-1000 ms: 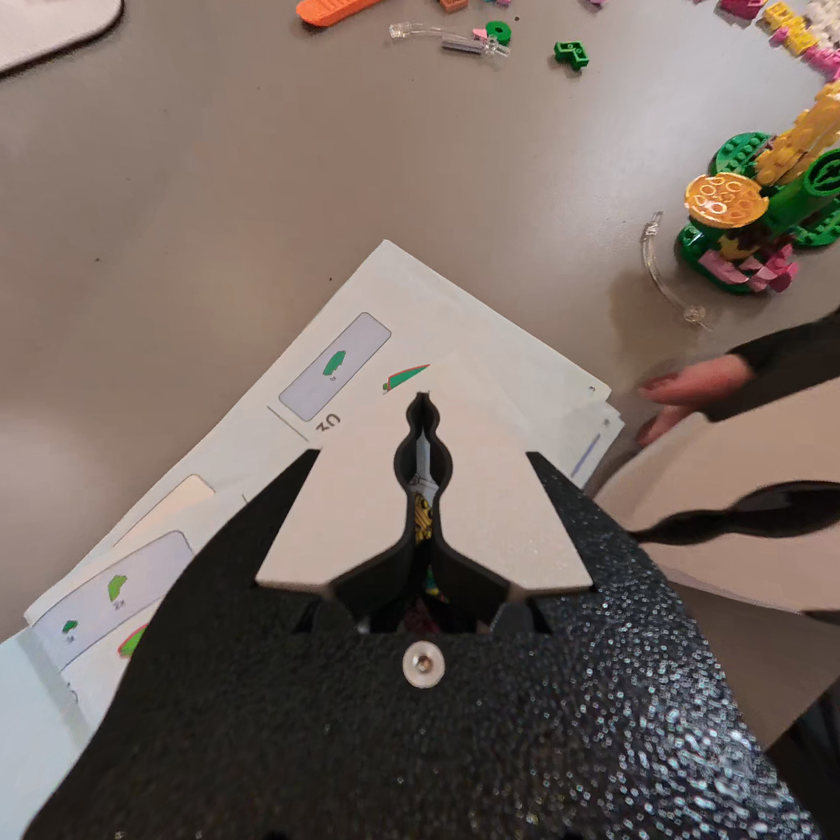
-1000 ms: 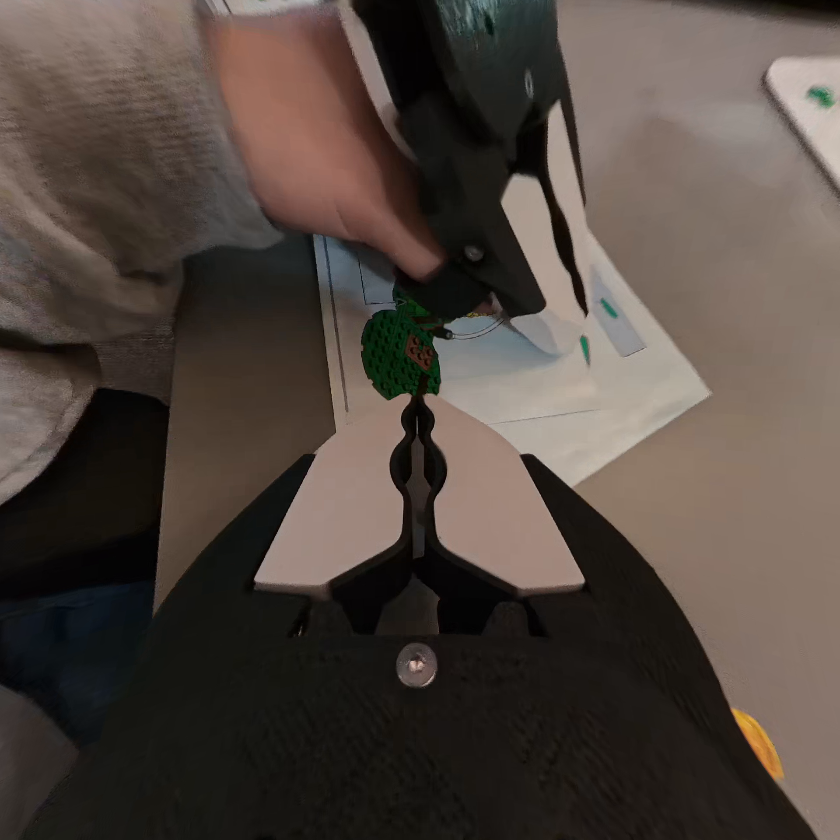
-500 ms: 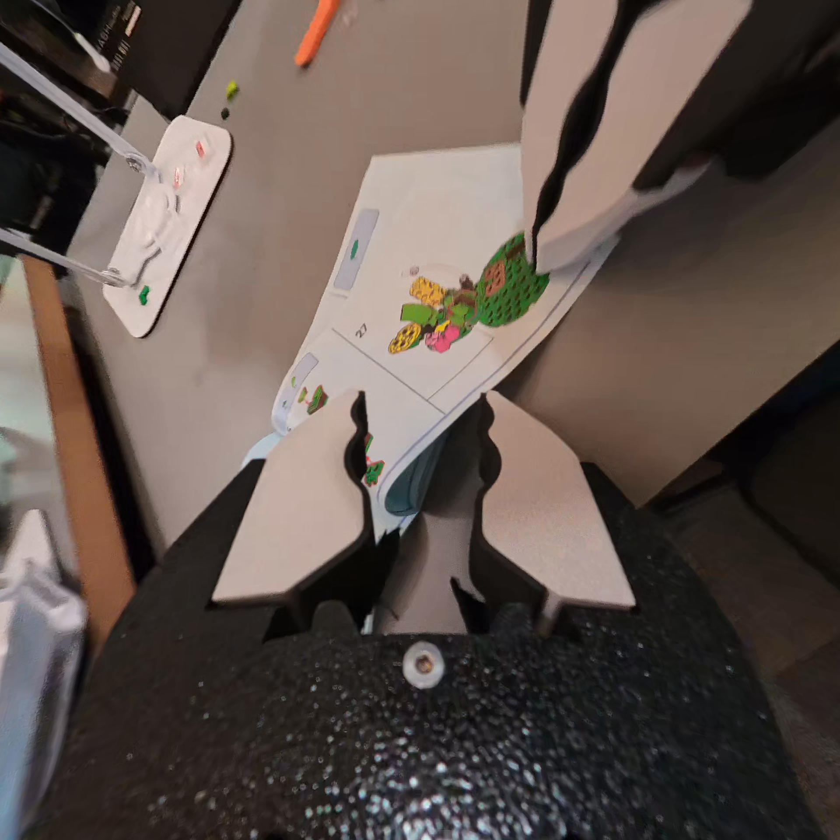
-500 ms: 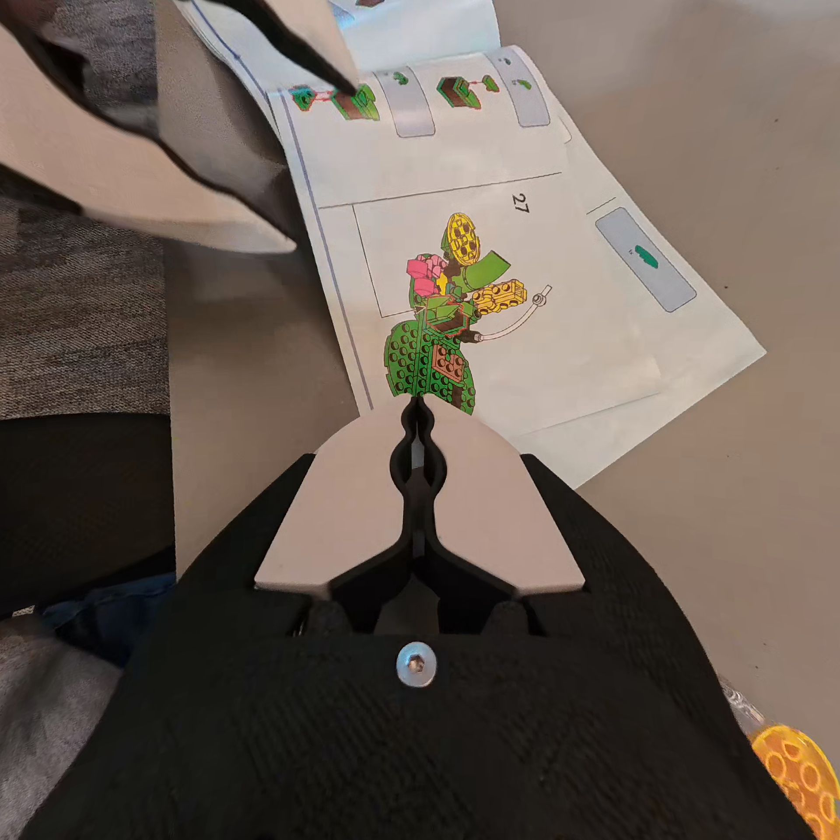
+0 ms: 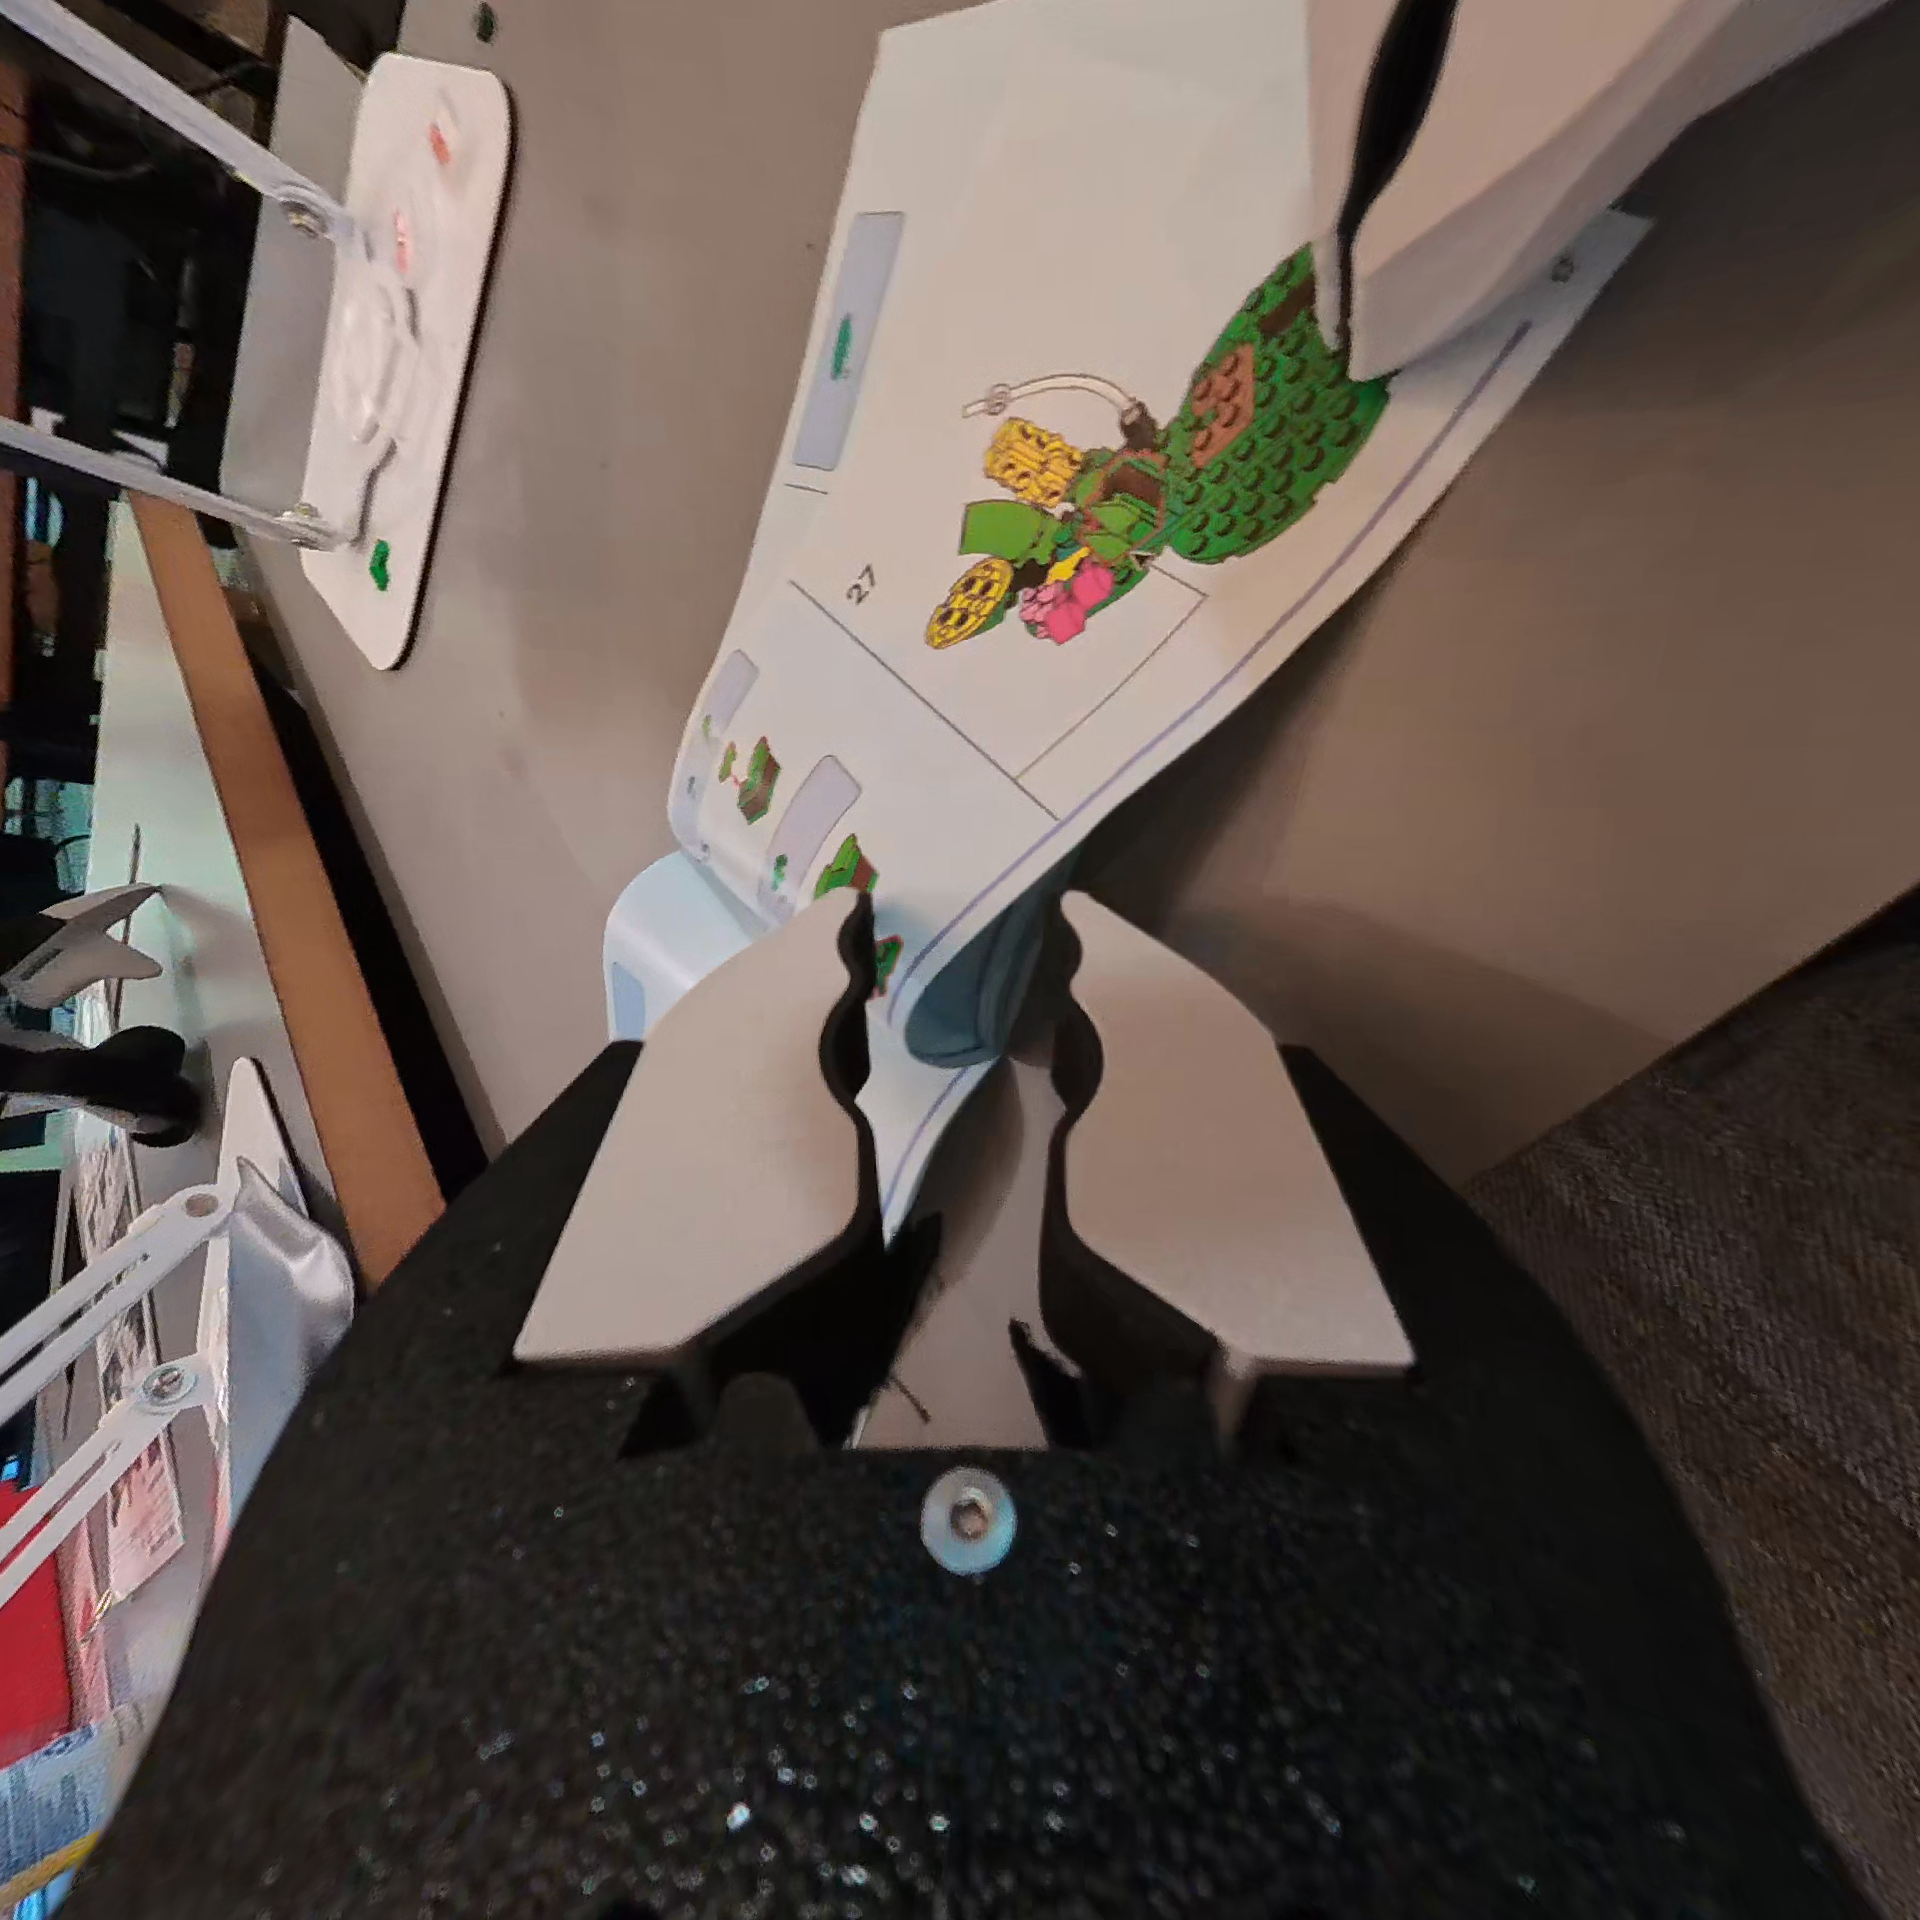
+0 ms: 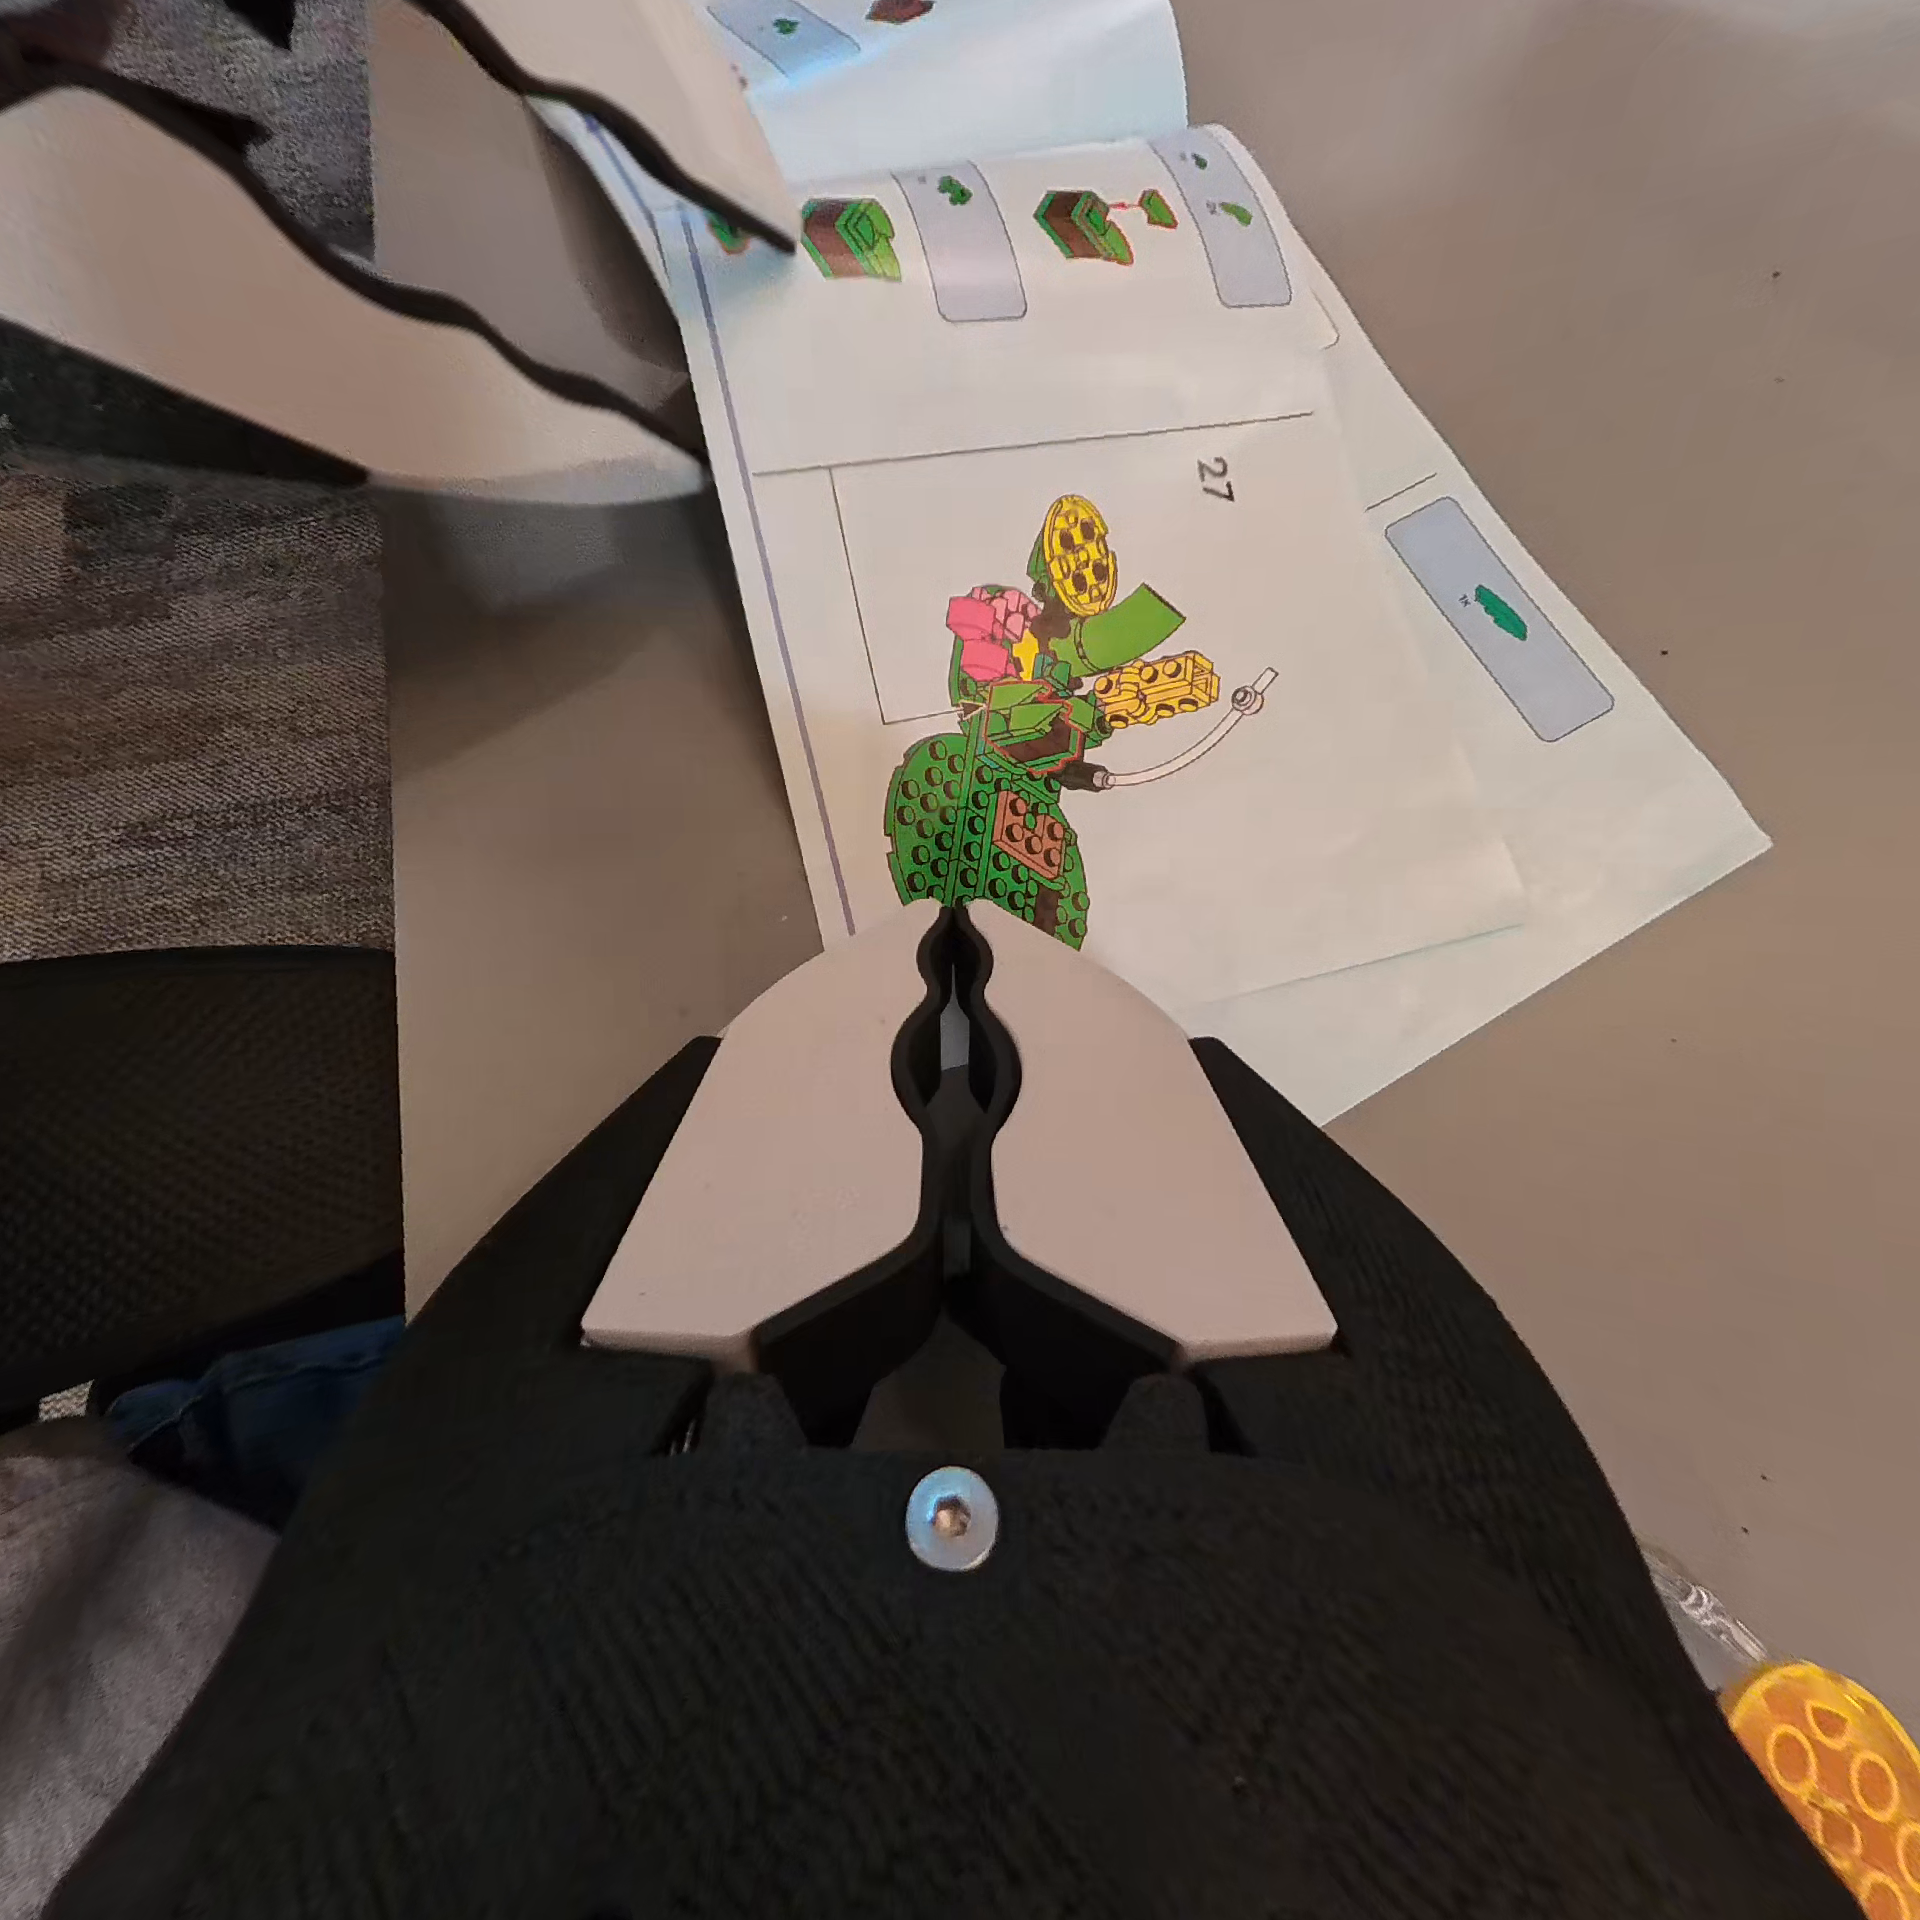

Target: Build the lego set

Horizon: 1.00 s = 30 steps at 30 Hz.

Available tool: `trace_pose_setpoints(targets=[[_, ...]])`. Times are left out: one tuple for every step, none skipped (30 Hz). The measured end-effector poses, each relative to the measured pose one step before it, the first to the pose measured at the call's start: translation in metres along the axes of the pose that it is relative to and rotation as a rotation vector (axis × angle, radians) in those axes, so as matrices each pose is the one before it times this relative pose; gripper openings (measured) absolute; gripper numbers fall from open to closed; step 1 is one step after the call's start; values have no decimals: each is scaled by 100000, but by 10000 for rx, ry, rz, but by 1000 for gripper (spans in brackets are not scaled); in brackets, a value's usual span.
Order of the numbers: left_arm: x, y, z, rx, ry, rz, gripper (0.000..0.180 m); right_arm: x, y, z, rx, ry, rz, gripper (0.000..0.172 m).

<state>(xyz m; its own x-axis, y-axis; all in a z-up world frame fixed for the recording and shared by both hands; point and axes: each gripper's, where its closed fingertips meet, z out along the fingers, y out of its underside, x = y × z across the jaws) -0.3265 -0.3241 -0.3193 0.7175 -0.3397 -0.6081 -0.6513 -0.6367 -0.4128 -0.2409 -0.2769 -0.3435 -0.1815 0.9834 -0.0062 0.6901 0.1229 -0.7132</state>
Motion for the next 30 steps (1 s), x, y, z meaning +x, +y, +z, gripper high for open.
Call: trace_pose_setpoints(targets=[[-119, -76, 106, 60, -91, 14, 28, -25, 18, -12, -11, -43, -2, 0], [80, -122, 159, 73, 14, 50, 25, -66, 4, -34, -24, -88, 33, 0], [33, -114, 185, 44, -33, 33, 22, -151, -30, -90, -3, -165, 113, 0], [-254, -121, 173, 57, -230, -41, 19, -188, -84, -168, 66, -181, 156, 0], [-293, -137, 146, 92, -244, -118, 17, -153, -184, -369, 166, -101, 101, 0], [-331, -98, 117, 104, -247, -217, 14, -147, -367, -624, 288, -3, -44, 0], [-418, -94, 120, 110, -295, -363, 11, -59, -542, -853, 383, 104, -154, 0], [-402, 3, 159, 56, -269, -483, 9, -37, -681, -1025, 450, 115, -221, 0], [-419, 205, 204, -79, -286, -543, 9, -80, -813, -1144, 531, 66, -222, 0], [-557, 357, 196, -171, -391, -502, 9, 117, -795, -1197, 525, 174, -102, 0], [-610, 450, 178, -224, -436, -432, 9, 134, -712, -1158, 490, 136, -75, 0], [-581, 529, 147, -278, -415, -364, 9, 197, -508, -1059, 367, 118, -14, 0], [-666, 577, 138, -305, -452, -382, 9, 337, -270, -918, 205, 177, 63, 0], [-597, 610, 158, -336, -367, -404, 8, 375, -107, -776, 121, 149, 25, 0], [-541, 580, 157, -308, -292, -430, 8, 473, 8, -671, 60, 190, 43, 0], [-531, 544, 164, -291, -242, -512, 7, 503, 80, -540, 28, 179, 75, 0], [-497, 502, 152, -256, -172, -532, 7, 434, 120, -419, -1, 130, 99, 0], [-648, 506, 139, -244, -221, -621, 6, 364, 150, -307, -16, 88, 99, 0], [-598, 449, 159, -221, -137, -634, 9, 264, 131, -233, -11, 60, 88, 0], [-694, 382, 184, -195, -174, -677, 23, 179, 117, -167, 4, 40, 66, 0], [-608, 465, 231, -273, -106, -660, 35, 52, 116, -118, -9, 12, 30, 0], [-232, 480, 221, -279, 164, -563, 41, -32, 132, -76, -12, 1, -9, 0], [-56, 224, 145, -86, 280, -476, 43, -83, 119, -37, -7, -7, -33, 0], [-81, 82, 57, 31, 204, -309, 44, -122, 152, 7, -27, -28, -39, 0], [-277, 91, 25, 2, 18, -190, 46, -155, 166, 53, -40, -38, -37, 0], [-237, 90, 60, -28, -7, -63, 47, -132, 156, 81, -32, -40, -28, 0], [-298, 154, 102, -86, -76, -56, 48, -140, 154, 82, -29, -54, -14, 0], [-246, 136, 140, -84, -42, -75, 50, -128, 141, 100, -35, -60, 3, 0], [-218, 78, 131, -57, 2, -137, 52, -112, 115, 73, -29, -54, 6, 0], [-231, 22, 126, -12, 25, -221, 55, -40, 79, 64, -21, -25, 2, 0]])
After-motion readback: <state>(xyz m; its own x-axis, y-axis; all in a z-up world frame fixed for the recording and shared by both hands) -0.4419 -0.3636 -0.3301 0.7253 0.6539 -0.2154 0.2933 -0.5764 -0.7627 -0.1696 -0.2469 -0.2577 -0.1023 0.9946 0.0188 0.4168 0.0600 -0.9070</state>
